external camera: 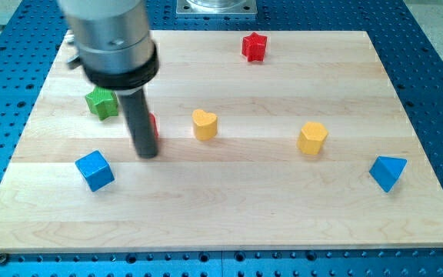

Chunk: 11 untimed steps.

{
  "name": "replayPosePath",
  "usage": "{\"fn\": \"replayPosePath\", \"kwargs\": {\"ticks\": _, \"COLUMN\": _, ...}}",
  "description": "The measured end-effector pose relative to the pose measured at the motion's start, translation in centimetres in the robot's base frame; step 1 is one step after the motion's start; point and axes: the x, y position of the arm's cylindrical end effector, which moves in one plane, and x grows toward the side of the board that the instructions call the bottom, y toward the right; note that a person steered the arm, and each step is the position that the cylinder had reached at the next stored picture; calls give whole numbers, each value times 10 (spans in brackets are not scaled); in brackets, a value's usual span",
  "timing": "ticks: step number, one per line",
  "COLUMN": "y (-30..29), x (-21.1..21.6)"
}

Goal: Place the blue cube at the bottom left of the heart

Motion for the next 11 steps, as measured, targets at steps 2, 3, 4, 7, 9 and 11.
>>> {"fn": "replayPosePath", "kwargs": {"ticks": 2, "y": -17, "x": 97}}
{"fn": "replayPosePath", "kwargs": {"ticks": 3, "y": -73, "x": 118}}
{"fn": "replayPosePath", "kwargs": {"ticks": 4, "y": -128, "x": 78}}
{"fn": "replayPosePath", "kwargs": {"ticks": 7, "y": 3, "x": 70}}
{"fn": "replayPosePath", "kwargs": {"ticks": 9, "y": 50, "x": 47}}
{"fn": "replayPosePath", "kwargs": {"ticks": 11, "y": 71, "x": -18}}
